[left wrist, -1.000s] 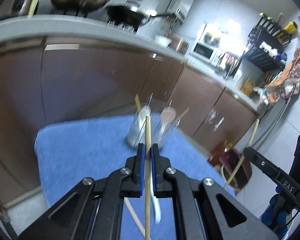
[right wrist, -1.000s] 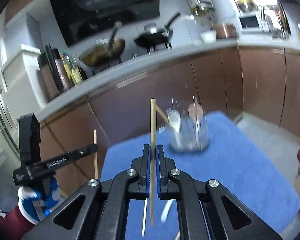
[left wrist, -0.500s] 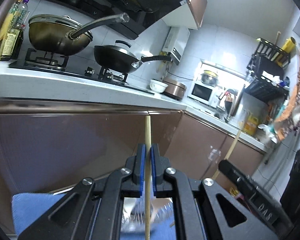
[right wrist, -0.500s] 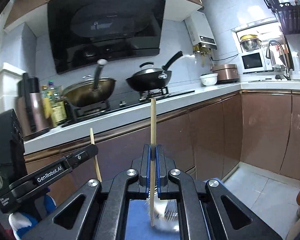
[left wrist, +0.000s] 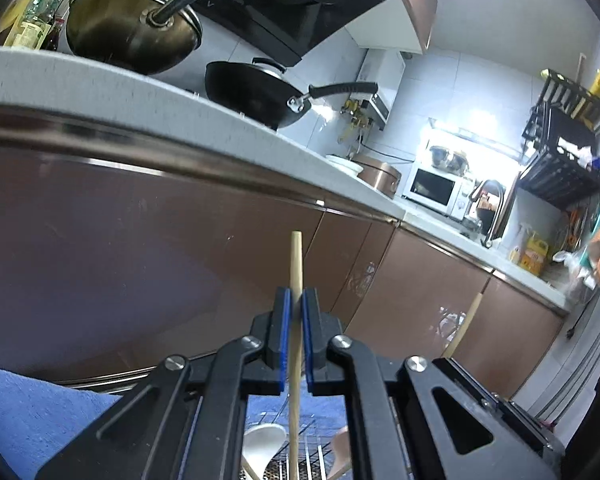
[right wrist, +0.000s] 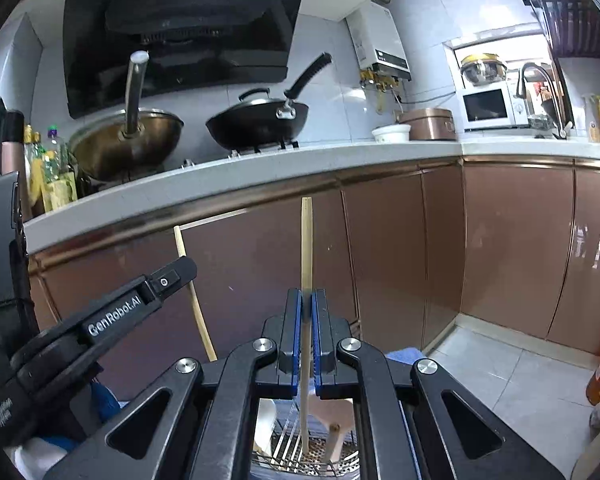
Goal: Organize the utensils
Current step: 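Carry the chopstick with the right tool and drop it into the holder, then move both tools back over the remaining chopsticks and blue spoon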
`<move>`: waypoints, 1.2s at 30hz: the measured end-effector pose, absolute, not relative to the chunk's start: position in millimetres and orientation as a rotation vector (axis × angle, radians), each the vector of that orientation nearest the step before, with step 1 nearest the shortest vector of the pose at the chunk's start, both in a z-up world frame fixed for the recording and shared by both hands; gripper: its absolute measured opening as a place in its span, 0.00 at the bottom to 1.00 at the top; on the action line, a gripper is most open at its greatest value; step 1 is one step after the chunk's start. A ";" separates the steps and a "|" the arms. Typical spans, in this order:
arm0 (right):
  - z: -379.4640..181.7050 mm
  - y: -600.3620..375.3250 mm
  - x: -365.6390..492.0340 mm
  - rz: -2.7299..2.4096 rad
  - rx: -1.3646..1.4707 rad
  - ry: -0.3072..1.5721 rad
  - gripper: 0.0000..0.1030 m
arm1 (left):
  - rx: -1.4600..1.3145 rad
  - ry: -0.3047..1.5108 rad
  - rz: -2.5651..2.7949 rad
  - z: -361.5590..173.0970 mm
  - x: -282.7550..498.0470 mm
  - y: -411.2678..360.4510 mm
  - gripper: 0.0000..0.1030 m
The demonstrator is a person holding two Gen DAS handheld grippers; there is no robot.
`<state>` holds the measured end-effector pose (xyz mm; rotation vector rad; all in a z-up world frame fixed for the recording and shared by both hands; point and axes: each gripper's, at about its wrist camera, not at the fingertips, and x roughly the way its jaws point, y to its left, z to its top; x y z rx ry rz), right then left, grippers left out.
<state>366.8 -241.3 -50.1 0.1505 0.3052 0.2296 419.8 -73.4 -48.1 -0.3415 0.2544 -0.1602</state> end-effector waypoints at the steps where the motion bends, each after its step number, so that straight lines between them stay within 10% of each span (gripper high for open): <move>1: -57.2 -241.9 367.9 0.228 0.155 0.319 0.05 | -0.339 0.261 -0.158 -52.3 419.1 -74.2 0.05; 19: 0.8 -265.2 284.8 0.159 0.156 0.268 0.28 | -0.257 0.243 -0.169 6.7 322.6 -37.2 0.48; 36: 78.0 -275.8 128.5 0.146 0.113 0.164 0.54 | -0.176 0.176 -0.082 76.2 161.7 18.7 0.65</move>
